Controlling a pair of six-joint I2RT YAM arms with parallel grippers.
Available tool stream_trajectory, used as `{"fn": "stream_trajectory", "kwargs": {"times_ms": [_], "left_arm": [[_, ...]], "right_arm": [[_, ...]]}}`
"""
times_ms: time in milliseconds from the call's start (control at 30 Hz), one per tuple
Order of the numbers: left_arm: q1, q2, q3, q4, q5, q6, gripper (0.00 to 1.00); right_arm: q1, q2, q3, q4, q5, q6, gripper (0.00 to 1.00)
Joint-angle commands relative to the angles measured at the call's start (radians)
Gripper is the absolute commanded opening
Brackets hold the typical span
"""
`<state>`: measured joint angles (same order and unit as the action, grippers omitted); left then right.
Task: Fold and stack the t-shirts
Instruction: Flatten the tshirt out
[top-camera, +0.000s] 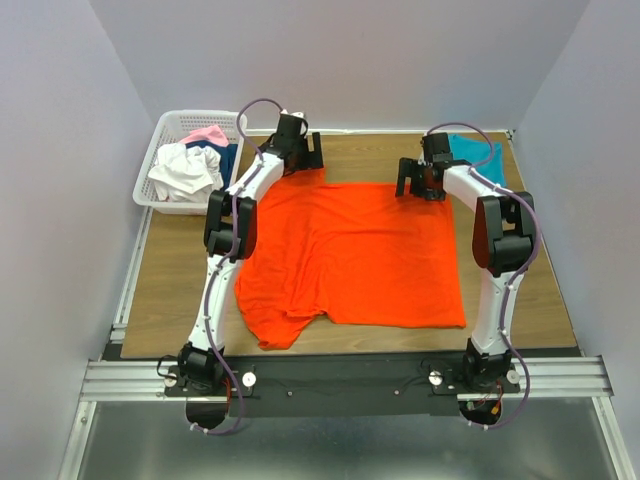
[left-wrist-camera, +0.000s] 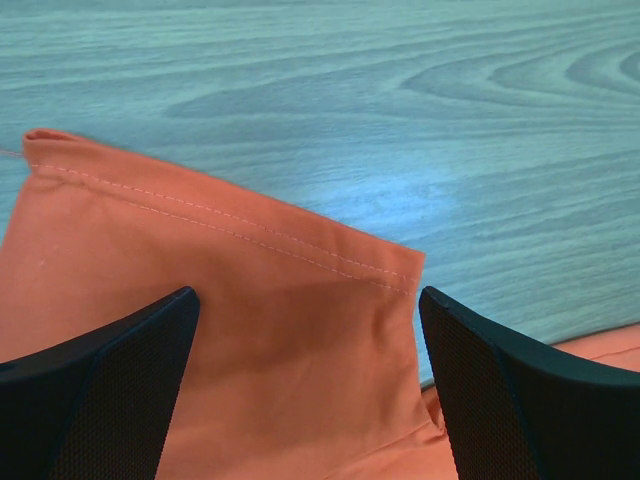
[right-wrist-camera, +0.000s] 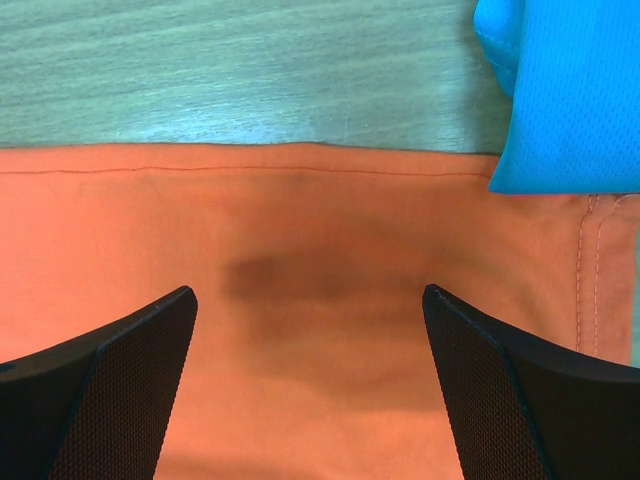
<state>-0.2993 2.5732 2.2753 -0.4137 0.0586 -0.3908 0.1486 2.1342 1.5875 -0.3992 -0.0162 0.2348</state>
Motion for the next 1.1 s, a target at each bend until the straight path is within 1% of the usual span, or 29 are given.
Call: {"fn": "stream_trajectory", "kwargs": {"times_ms": [0, 100, 267, 400, 500, 567, 600, 667, 700, 733, 800, 833, 933, 1033, 1067], "left_arm": [[0.032, 0.053, 0.032, 0.01, 0.069, -0.054, 0.98], [0.054, 0.061, 0.033, 0.042, 0.102, -0.072, 0.98], [0.061, 0.032, 0.035, 0.082, 0.092, -0.056, 0.98], [0.068, -0.033, 0.044, 0.098, 0.083, -0.04, 0.98], [0.068, -0.105, 0.033, 0.087, 0.075, -0.023, 0.98], [0.063, -0.186, -0.028, 0.087, 0.075, -0.011, 0.98], [0.06, -0.215, -0.095, 0.093, 0.064, -0.005, 0.98], [0.054, -0.275, -0.178, 0.108, 0.053, 0.009, 0.98], [0.051, -0.338, -0.225, 0.118, 0.047, 0.013, 0.98], [0.049, -0.369, -0.334, 0.153, 0.038, 0.01, 0.98], [0.048, -0.461, -0.454, 0.206, 0.047, -0.002, 0.98], [0.046, -0.488, -0.568, 0.27, 0.075, -0.013, 0.98], [0.043, -0.561, -0.73, 0.349, 0.11, -0.032, 0.98], [0.037, -0.585, -0.81, 0.363, 0.109, -0.045, 0.98], [0.031, -0.588, -0.826, 0.369, 0.109, -0.043, 0.98]], "right_arm": [[-0.004, 0.029, 0.038, -0.012, -0.002, -0.017, 1.0], [-0.004, 0.029, 0.048, -0.01, 0.007, -0.019, 1.0], [-0.004, 0.006, 0.08, -0.012, 0.07, -0.012, 1.0], [-0.004, -0.022, 0.08, -0.012, 0.071, -0.011, 1.0], [-0.006, -0.056, 0.063, -0.012, 0.11, 0.003, 1.0], [-0.009, -0.063, 0.062, -0.012, 0.137, 0.011, 1.0], [-0.012, -0.06, 0.065, -0.012, 0.14, 0.009, 1.0], [-0.02, -0.054, 0.074, -0.012, 0.162, 0.005, 1.0], [-0.029, -0.04, 0.087, -0.012, 0.171, 0.008, 1.0], [-0.037, -0.03, 0.101, -0.012, 0.171, 0.011, 1.0], [-0.053, 0.015, 0.13, -0.013, 0.16, 0.003, 1.0], [-0.057, 0.027, 0.164, -0.013, 0.162, -0.024, 1.0], [-0.058, 0.084, 0.23, -0.013, 0.209, -0.07, 1.0], [-0.058, 0.131, 0.273, -0.013, 0.269, -0.107, 1.0], [-0.057, 0.145, 0.282, -0.012, 0.291, -0.144, 1.0]]}}
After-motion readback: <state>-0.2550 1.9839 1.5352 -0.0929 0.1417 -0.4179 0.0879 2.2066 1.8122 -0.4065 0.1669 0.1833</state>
